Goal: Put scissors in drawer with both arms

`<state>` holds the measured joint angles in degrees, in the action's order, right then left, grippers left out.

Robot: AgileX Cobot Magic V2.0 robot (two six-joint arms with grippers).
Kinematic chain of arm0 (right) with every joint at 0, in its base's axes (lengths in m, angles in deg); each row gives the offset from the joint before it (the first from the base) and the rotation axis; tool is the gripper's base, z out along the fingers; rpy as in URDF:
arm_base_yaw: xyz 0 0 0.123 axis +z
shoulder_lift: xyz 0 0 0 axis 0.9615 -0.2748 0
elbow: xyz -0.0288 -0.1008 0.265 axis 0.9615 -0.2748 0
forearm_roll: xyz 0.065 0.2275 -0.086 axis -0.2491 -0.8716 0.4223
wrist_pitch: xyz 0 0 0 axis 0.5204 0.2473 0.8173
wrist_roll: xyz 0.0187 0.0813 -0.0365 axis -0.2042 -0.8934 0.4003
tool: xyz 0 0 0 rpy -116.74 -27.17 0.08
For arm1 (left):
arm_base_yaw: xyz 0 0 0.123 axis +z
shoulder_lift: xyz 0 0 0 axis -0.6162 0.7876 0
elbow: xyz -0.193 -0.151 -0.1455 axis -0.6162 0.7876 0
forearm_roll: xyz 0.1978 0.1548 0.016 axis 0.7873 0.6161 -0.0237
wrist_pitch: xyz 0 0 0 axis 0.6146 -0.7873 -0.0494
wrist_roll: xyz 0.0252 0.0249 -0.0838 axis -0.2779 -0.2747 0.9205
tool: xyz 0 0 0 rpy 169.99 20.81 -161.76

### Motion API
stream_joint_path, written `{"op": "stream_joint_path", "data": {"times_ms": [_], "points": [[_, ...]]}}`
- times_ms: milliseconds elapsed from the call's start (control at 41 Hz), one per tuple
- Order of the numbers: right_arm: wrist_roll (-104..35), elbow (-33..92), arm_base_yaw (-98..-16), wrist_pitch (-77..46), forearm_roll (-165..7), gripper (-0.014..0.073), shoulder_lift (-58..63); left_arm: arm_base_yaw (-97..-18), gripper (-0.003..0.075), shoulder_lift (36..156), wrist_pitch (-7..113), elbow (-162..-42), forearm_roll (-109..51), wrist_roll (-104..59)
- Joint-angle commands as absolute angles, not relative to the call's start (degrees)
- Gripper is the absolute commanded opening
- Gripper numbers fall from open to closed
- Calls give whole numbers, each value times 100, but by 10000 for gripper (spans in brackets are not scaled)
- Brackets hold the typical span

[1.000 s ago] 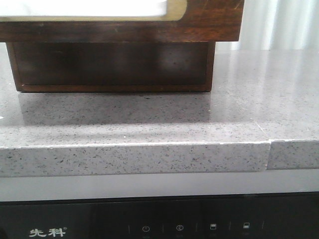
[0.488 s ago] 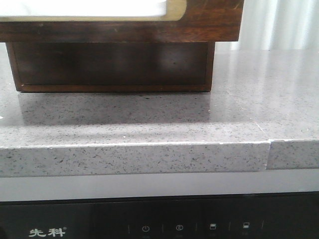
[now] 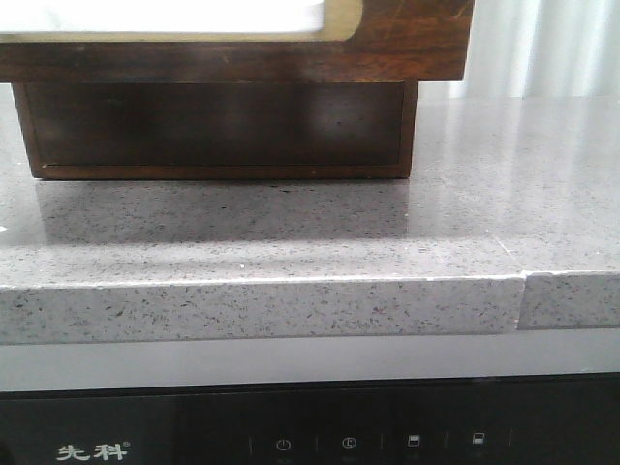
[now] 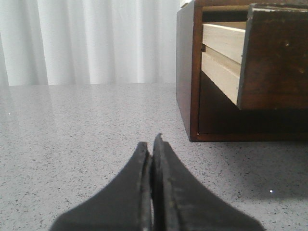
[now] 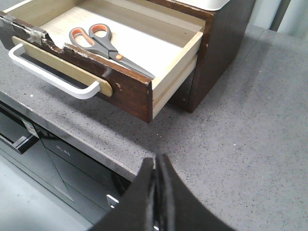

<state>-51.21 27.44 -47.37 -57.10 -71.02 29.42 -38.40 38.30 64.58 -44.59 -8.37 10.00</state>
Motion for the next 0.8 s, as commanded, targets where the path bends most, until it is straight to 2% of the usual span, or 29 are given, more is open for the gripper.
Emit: {"op": "stream_joint_path", "data": {"times_ms": [0, 488, 634, 780], "points": [[-5098, 2872, -4774, -5260, -7141, -69, 2913, -3878, -20, 3715, 6944, -4316, -878, 1007], [-5098, 2747, -4790, -5185, -7141, -69, 2951, -3878, -20, 3715, 6944, -4316, -878, 1007], [-5092, 2090, -5369, -4753, -7073, -69, 3257, -3878, -20, 3726, 6944, -4316, -878, 1007], [-5092, 993, -6252, -3302, -6991, -69, 3923, -3878, -20, 3726, 6944, -4316, -878, 1007]]}}
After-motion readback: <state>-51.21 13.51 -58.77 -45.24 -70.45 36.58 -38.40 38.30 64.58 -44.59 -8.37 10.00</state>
